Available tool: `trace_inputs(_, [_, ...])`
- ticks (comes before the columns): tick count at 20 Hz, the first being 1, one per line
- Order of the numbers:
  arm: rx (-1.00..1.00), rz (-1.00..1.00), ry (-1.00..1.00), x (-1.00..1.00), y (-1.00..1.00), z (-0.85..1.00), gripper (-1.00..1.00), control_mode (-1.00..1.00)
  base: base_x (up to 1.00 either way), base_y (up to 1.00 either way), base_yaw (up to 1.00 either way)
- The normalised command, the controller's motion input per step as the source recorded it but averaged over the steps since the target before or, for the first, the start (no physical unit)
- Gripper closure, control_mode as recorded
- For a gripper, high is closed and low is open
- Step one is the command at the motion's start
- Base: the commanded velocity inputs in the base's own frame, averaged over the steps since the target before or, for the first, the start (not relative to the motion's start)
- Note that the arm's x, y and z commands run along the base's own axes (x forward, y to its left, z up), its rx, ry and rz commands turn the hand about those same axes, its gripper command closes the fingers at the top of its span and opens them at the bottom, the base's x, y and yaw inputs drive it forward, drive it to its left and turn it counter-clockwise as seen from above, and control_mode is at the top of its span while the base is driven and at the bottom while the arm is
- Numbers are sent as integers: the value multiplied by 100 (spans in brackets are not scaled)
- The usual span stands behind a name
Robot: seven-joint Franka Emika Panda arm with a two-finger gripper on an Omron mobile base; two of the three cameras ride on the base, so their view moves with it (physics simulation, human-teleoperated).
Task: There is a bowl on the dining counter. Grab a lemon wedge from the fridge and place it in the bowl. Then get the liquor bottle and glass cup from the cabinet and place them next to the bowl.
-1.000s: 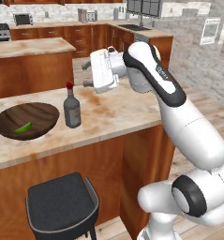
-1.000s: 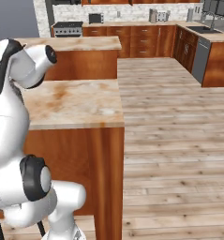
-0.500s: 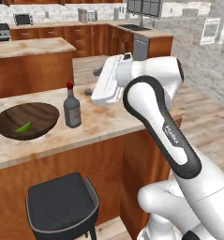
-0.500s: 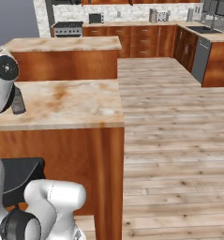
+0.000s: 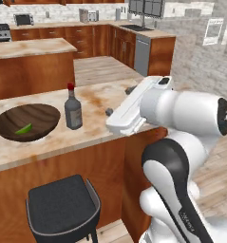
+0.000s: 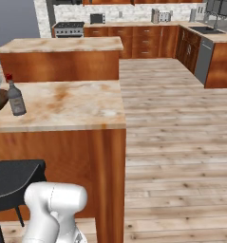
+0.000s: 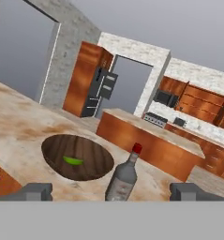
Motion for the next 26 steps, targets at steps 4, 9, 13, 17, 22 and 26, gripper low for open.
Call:
trace_inputs(4, [0,-23,0,-82,-66,16,-100,-100,0,0,0])
trace_inputs(9, [0,-20,0,-74,-57,1,-100,-100,0,0,0])
trace_inputs(13, [-1,-8,4,-13,-9,-2,-100,-100,0,0,0])
trace_inputs(17, [-1,0,3,2,0,0,-100,-100,0,0,0])
trace_inputs(22, [1,-4,16,-4,-37,0,-100,-100,0,0,0])
trace_inputs(26, [3,-3,27,-14,-68,1,-100,-100,0,0,0])
